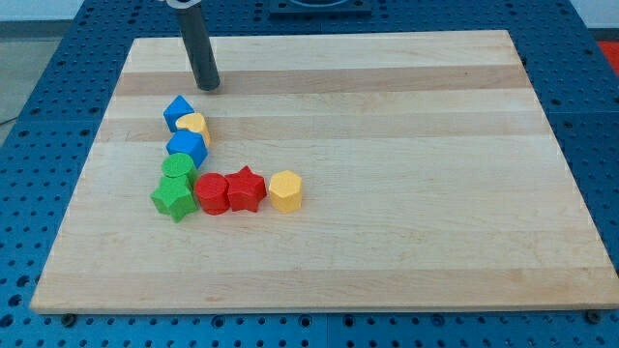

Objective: Point your arm at the blue triangle

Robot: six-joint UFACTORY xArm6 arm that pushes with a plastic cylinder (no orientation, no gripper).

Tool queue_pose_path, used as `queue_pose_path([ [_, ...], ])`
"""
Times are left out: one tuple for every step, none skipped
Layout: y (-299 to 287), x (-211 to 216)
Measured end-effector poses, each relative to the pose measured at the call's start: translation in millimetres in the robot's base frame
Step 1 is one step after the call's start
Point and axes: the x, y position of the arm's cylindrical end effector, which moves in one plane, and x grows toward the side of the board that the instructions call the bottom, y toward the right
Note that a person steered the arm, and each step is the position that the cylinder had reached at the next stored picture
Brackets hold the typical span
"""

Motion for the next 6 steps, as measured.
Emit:
queue_pose_path([
  [-1.0, -3.0],
  [-34.3, -37.7],
  [-116.8, -37.1],
  [-139.7, -7.7],
  [-126.3, 50.2],
  [-106.6, 84.6],
])
